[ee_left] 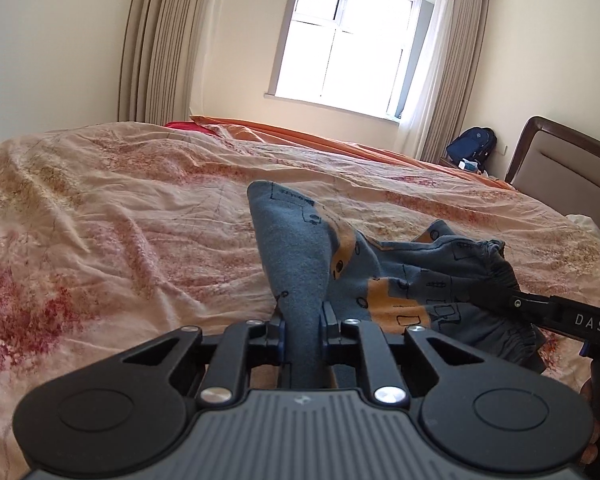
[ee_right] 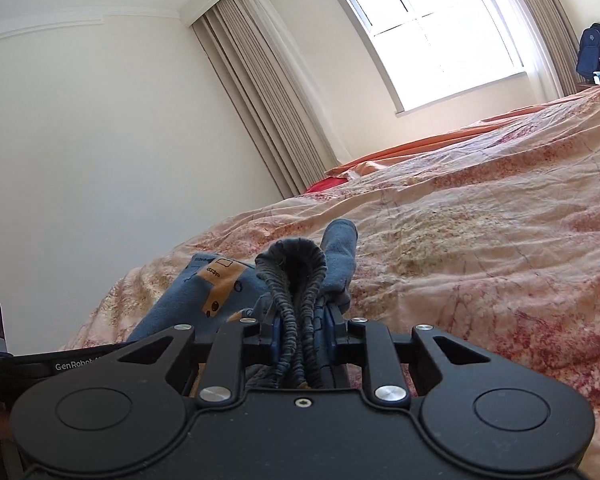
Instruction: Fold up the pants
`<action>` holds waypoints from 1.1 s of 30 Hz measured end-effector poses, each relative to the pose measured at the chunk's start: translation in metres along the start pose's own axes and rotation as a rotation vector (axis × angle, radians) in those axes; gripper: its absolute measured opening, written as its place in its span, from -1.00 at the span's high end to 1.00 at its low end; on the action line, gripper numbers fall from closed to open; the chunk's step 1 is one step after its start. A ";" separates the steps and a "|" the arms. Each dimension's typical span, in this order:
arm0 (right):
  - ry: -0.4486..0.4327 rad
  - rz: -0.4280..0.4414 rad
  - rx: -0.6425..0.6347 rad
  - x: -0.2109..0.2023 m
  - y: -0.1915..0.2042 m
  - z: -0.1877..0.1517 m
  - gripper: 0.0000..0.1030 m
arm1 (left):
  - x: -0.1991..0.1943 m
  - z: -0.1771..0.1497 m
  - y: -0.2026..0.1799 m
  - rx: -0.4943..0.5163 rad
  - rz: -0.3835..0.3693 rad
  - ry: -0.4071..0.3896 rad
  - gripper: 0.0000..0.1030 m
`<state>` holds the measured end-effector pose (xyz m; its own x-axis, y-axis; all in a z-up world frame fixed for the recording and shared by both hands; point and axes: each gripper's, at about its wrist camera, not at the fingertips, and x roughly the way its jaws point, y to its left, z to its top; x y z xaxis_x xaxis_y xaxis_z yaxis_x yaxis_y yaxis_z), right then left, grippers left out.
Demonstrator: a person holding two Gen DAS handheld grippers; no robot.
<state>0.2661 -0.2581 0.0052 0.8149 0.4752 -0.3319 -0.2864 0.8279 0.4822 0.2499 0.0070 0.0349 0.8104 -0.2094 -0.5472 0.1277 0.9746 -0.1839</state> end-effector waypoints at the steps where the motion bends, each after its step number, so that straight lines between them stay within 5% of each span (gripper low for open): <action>1: 0.010 0.001 -0.001 0.008 0.000 0.000 0.56 | 0.004 -0.001 0.003 -0.005 0.005 0.008 0.69; 14: 0.067 -0.041 0.028 0.034 -0.013 -0.017 0.41 | 0.023 -0.016 0.017 -0.049 0.016 0.060 0.55; 19: 0.069 -0.066 0.045 0.032 -0.017 -0.018 0.10 | 0.021 -0.018 0.020 -0.070 0.030 0.064 0.08; 21: 0.061 -0.074 0.045 0.029 -0.017 -0.019 -0.11 | 0.017 -0.018 0.021 -0.084 0.039 0.060 -0.45; 27: 0.019 -0.086 0.006 0.007 -0.005 -0.019 -0.69 | -0.011 -0.017 0.022 -0.109 0.062 0.009 -0.96; 33: -0.036 -0.099 -0.065 -0.030 0.018 -0.024 -0.98 | -0.053 -0.027 0.013 -0.068 0.097 -0.057 -0.99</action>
<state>0.2247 -0.2503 0.0039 0.8583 0.3797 -0.3452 -0.2344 0.8885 0.3945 0.1933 0.0284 0.0396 0.8483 -0.1076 -0.5184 0.0097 0.9821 -0.1881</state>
